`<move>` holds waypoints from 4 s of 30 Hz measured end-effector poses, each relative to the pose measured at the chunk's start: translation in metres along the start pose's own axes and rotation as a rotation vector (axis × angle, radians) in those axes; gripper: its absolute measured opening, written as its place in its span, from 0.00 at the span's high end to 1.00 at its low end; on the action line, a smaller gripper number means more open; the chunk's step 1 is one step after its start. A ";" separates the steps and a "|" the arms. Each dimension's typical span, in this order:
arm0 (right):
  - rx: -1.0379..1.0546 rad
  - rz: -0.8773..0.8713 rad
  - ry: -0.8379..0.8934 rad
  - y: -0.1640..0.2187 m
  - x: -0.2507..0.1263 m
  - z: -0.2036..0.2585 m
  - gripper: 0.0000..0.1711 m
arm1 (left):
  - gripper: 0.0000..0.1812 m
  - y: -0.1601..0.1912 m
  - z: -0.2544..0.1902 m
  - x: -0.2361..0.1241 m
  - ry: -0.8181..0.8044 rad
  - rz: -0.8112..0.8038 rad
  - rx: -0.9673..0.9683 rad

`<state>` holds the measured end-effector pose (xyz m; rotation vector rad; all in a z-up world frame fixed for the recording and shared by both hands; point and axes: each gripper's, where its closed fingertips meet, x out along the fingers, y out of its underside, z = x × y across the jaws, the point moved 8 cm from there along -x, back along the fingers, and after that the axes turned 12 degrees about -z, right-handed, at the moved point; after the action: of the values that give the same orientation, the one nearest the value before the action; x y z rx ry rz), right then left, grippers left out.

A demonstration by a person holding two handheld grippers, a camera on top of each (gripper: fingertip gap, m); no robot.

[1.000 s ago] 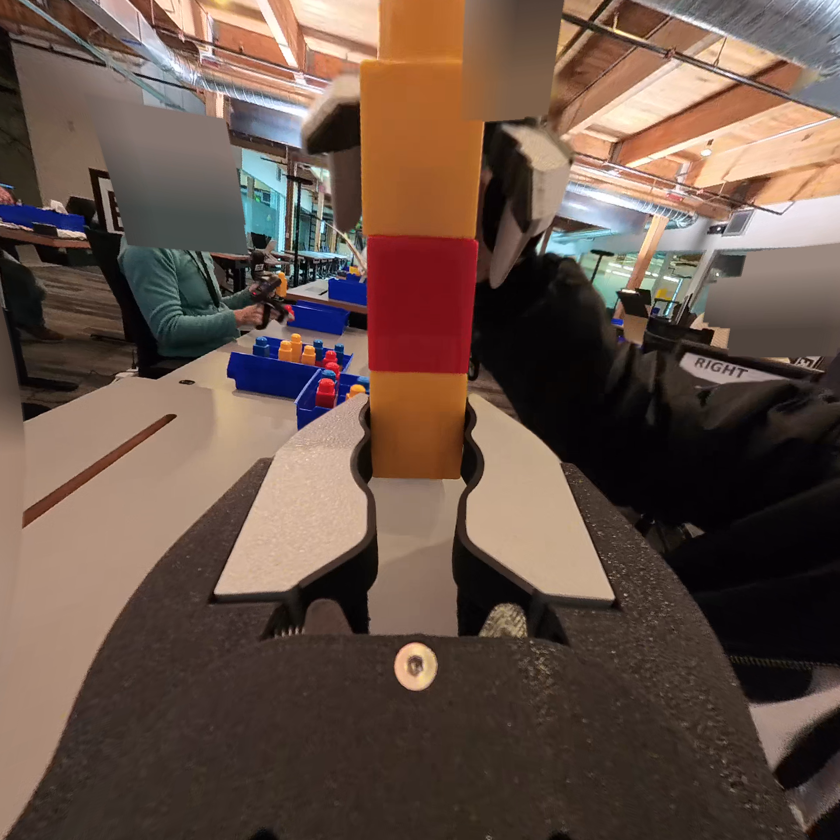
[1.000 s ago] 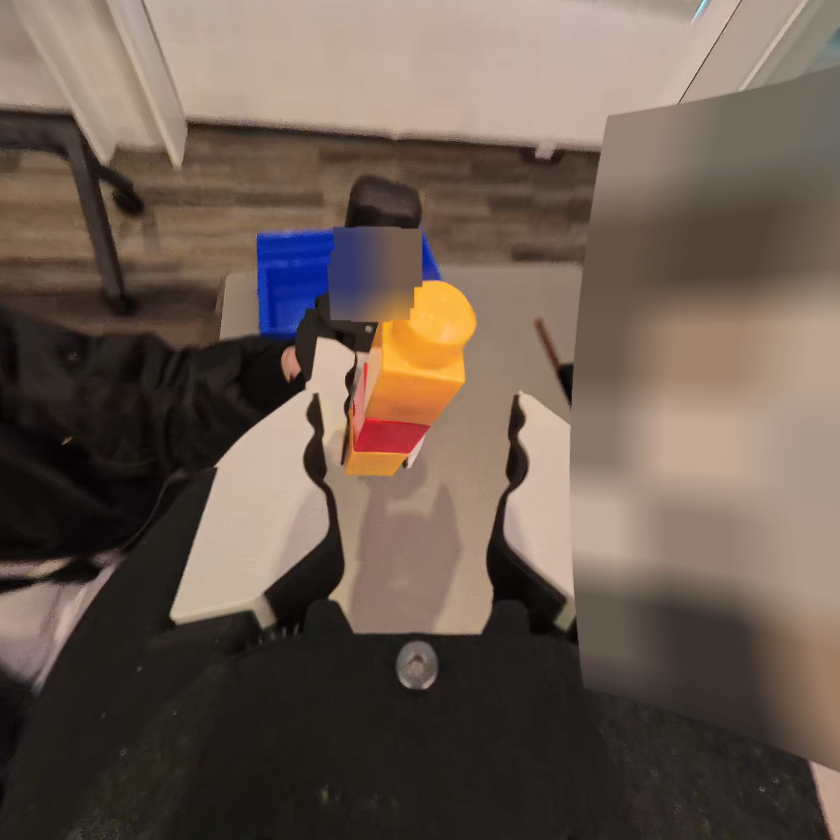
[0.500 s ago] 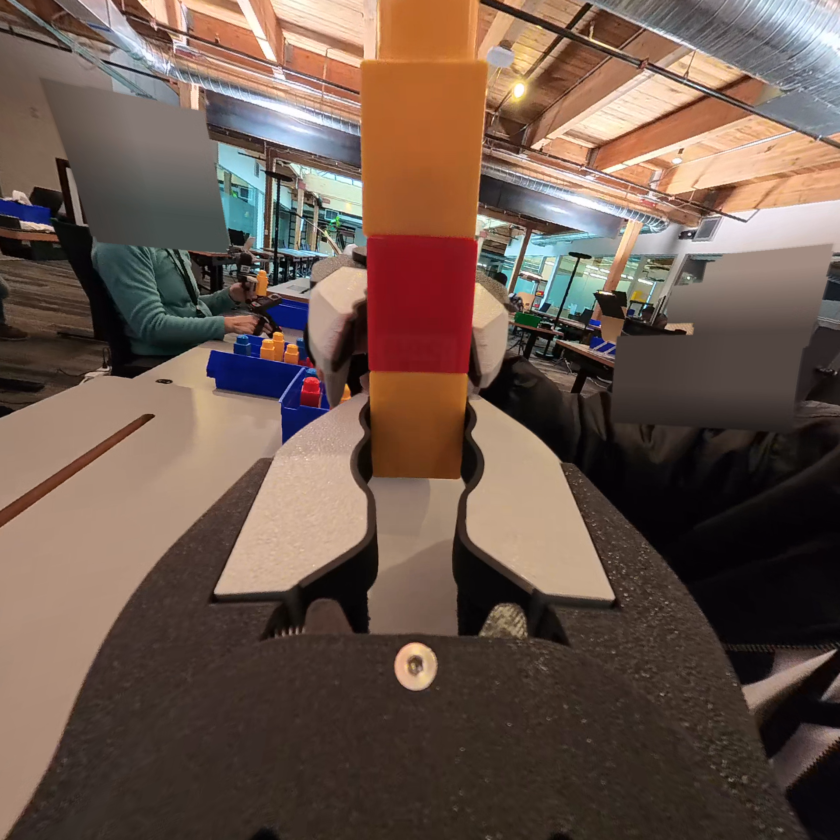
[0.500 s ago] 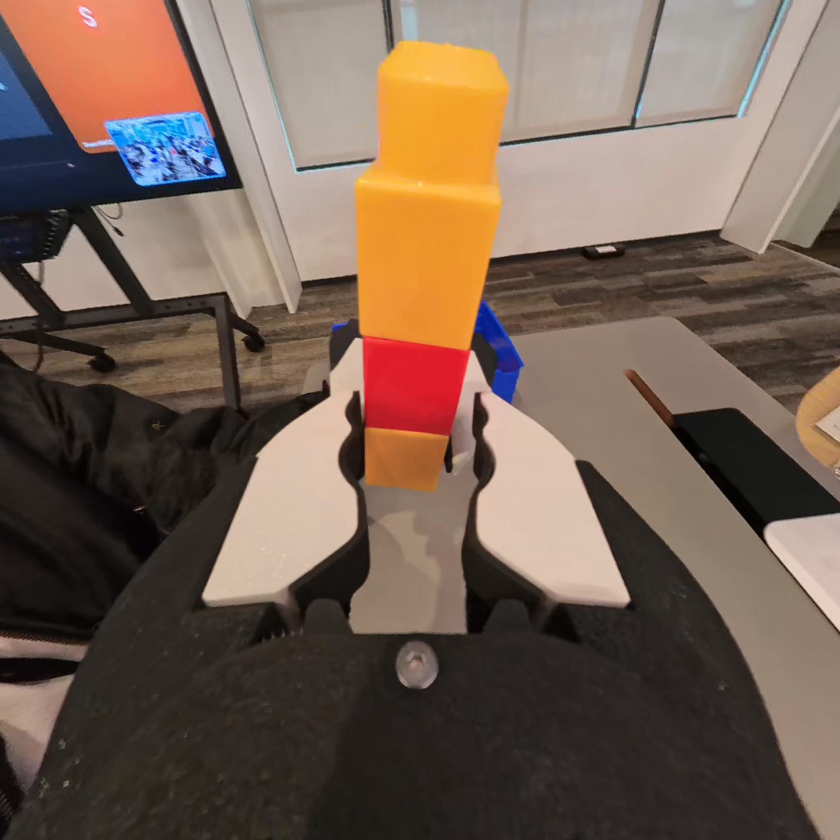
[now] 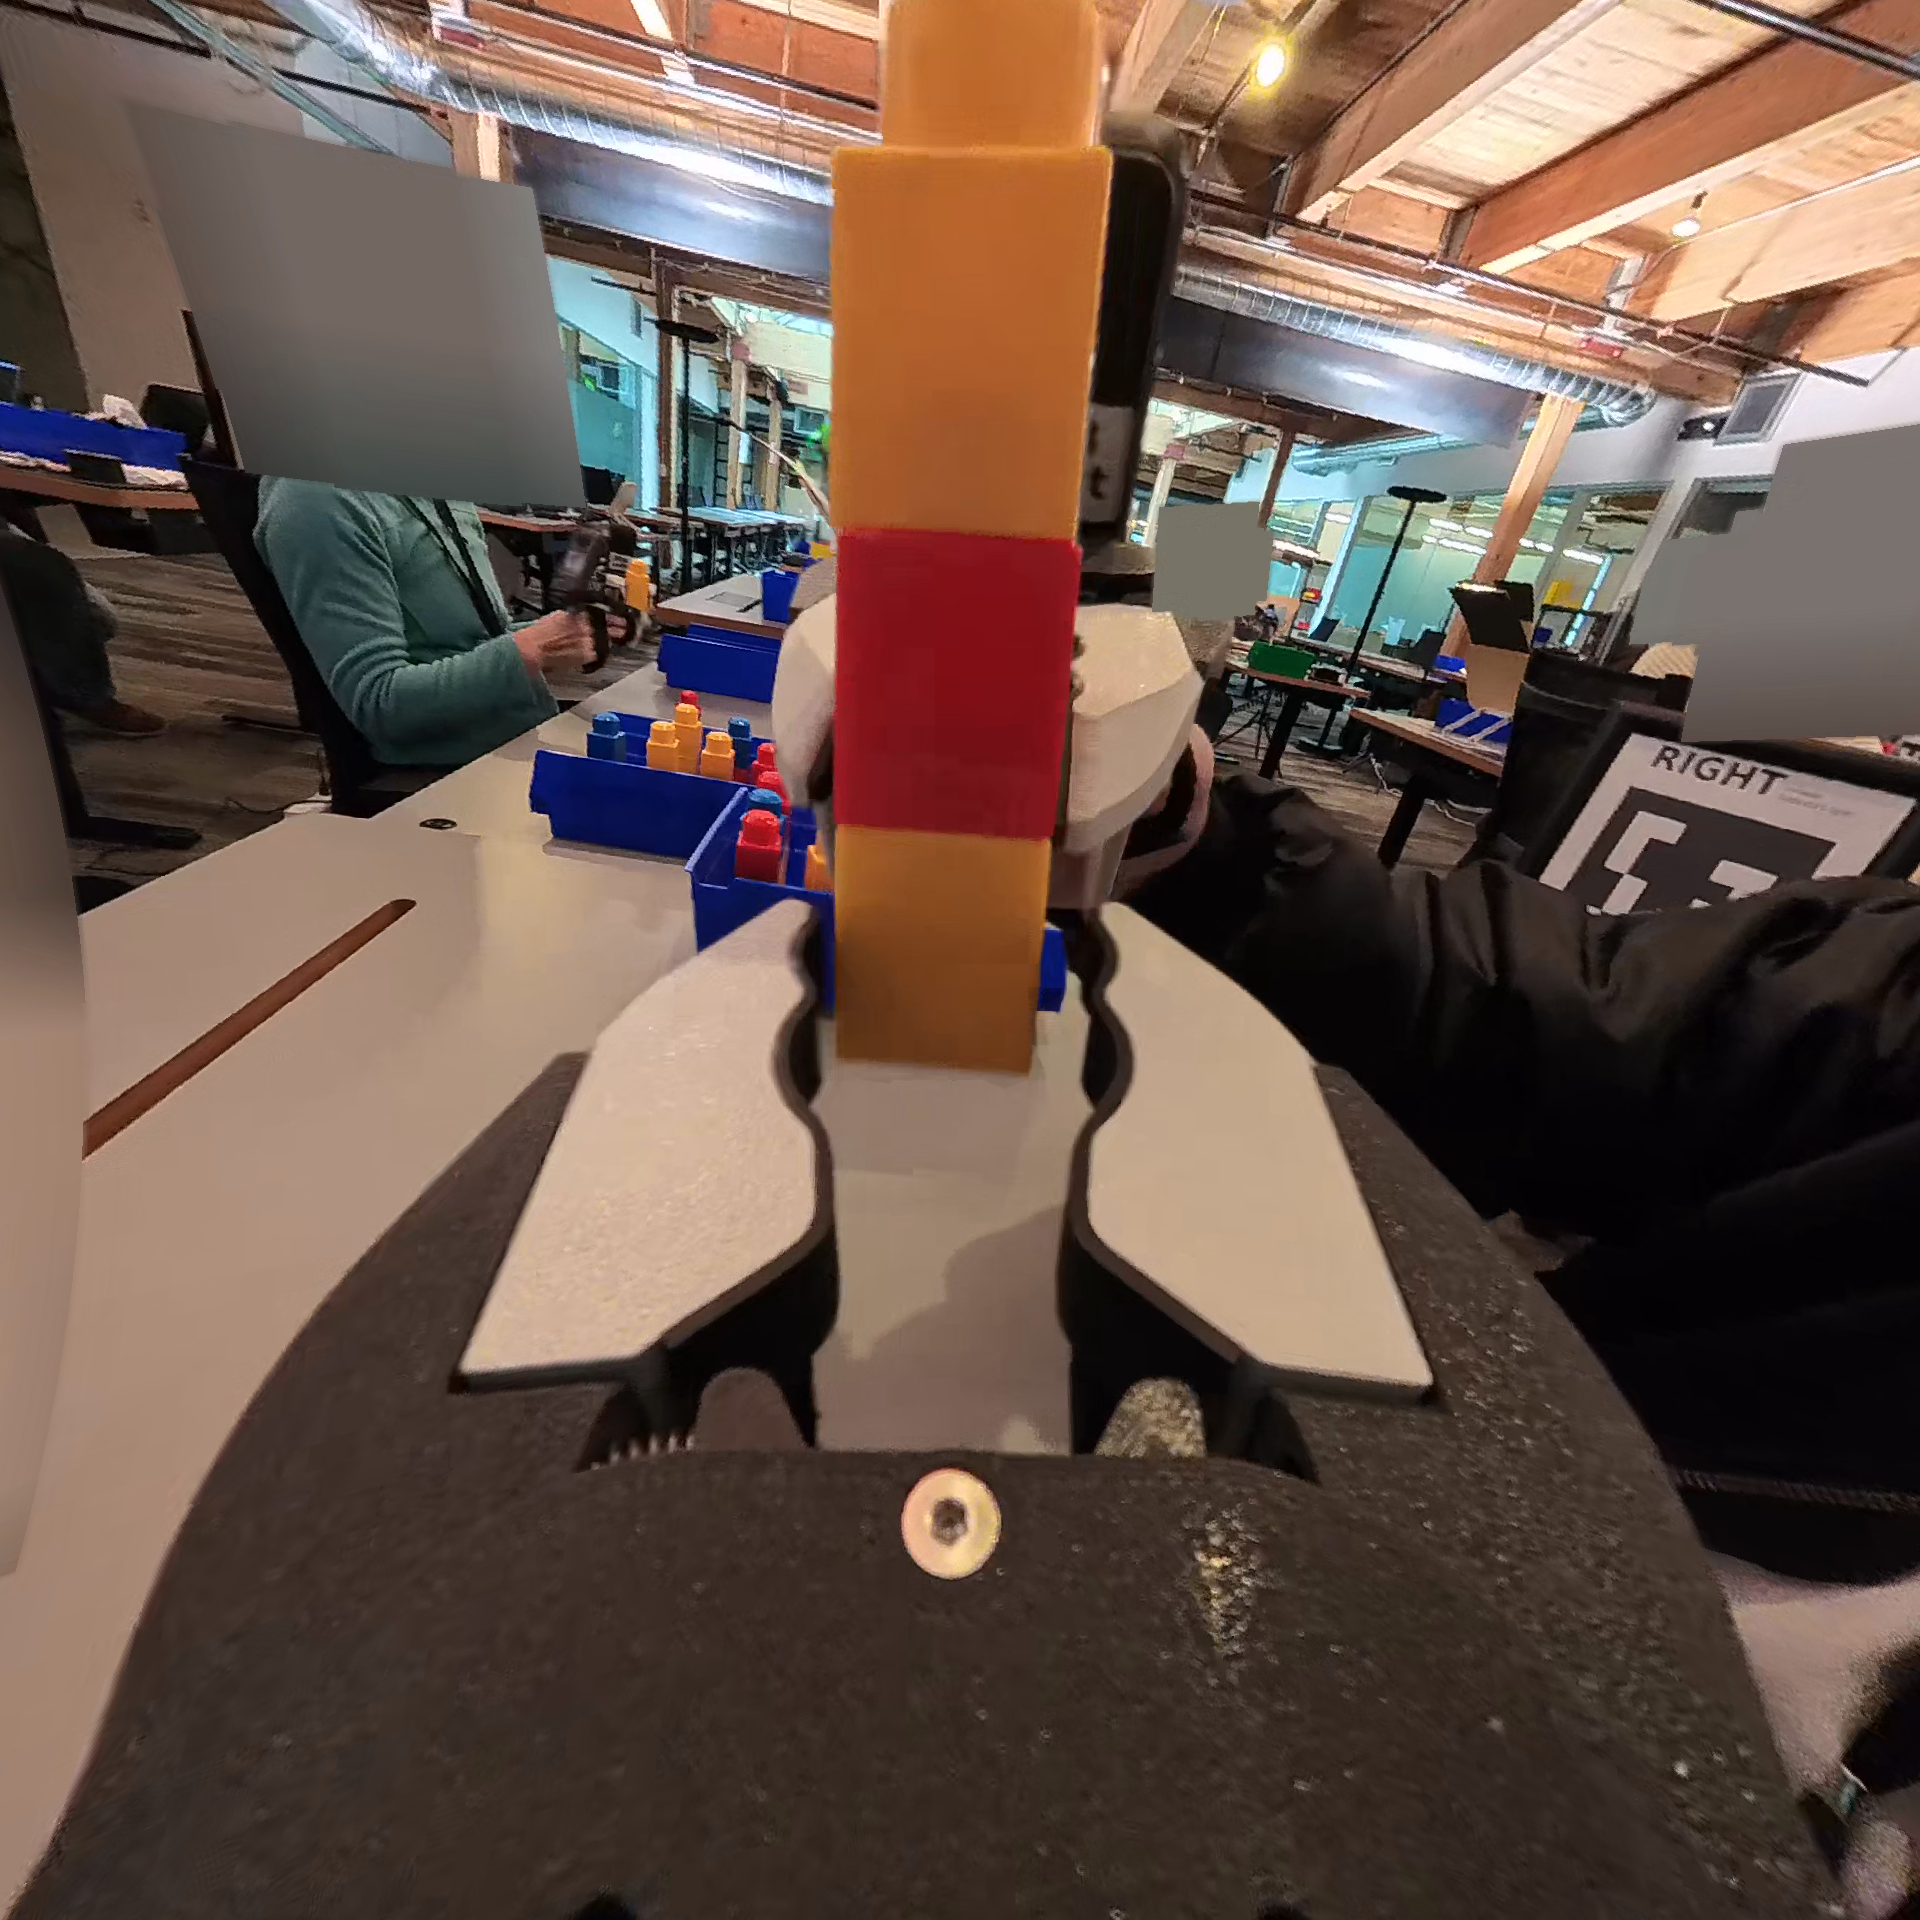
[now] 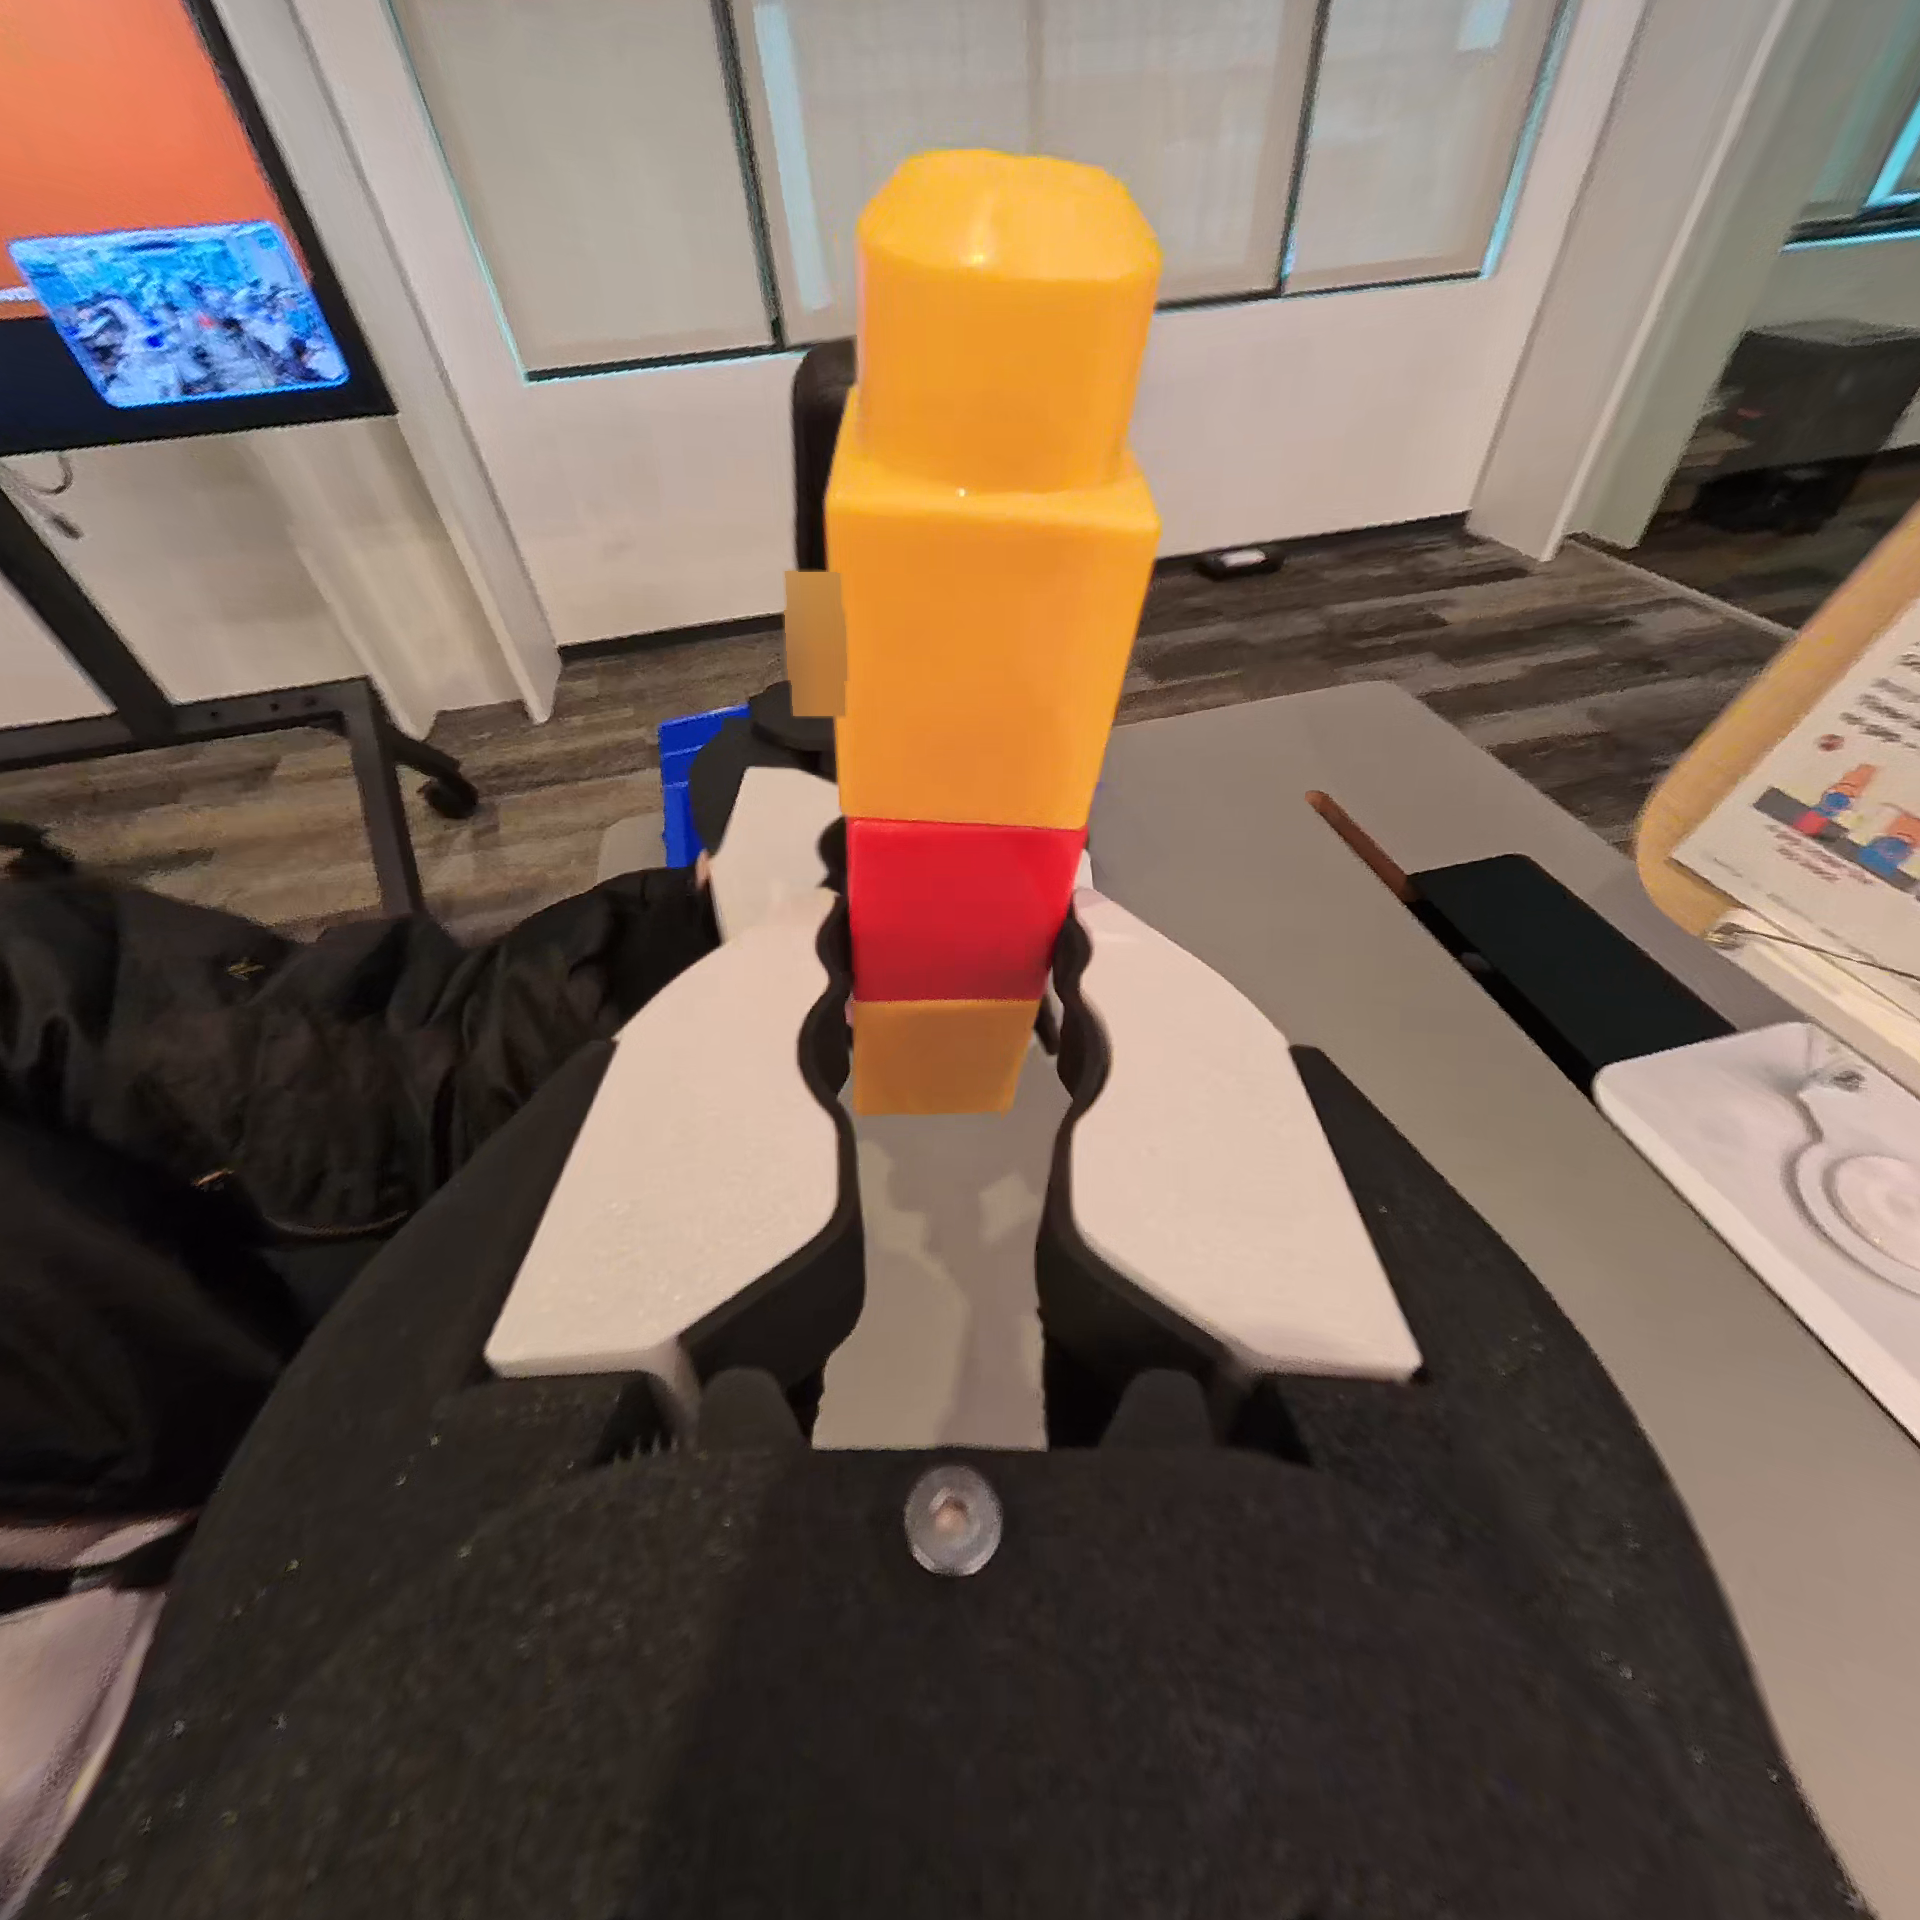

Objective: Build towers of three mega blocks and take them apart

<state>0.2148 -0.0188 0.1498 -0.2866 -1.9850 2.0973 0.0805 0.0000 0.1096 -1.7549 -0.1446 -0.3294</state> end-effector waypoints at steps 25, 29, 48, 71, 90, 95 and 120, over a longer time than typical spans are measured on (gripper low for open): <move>0.210 0.080 1.559 0.187 -0.492 -0.067 0.78 | 0.71 -0.001 -0.033 0.025 -0.078 0.059 0.175; 0.217 0.119 1.538 0.196 -0.492 -0.082 0.78 | 0.71 0.003 -0.037 0.030 -0.075 0.087 0.197; 0.183 0.284 1.500 0.218 -0.492 -0.115 0.78 | 0.73 0.004 -0.047 0.035 -0.048 0.110 0.216; 0.200 0.437 1.478 0.213 -0.491 -0.091 0.68 | 0.71 -0.002 -0.055 0.033 -0.036 0.085 0.204; -0.148 0.154 1.172 0.031 -0.376 0.014 0.70 | 0.65 -0.075 -0.143 -0.186 -0.853 0.144 0.406; -0.176 0.132 0.951 0.035 -0.297 0.010 0.70 | 0.68 -0.088 -0.142 -0.296 -1.238 0.351 0.266; 0.048 0.218 0.587 0.125 -0.194 -0.020 0.71 | 0.72 0.044 0.025 -0.419 -1.763 1.132 0.082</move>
<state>0.4013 -0.0647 0.0195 -1.0164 -1.6019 1.8739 -0.3025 0.0495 -0.0607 -1.2753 -0.3451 2.0118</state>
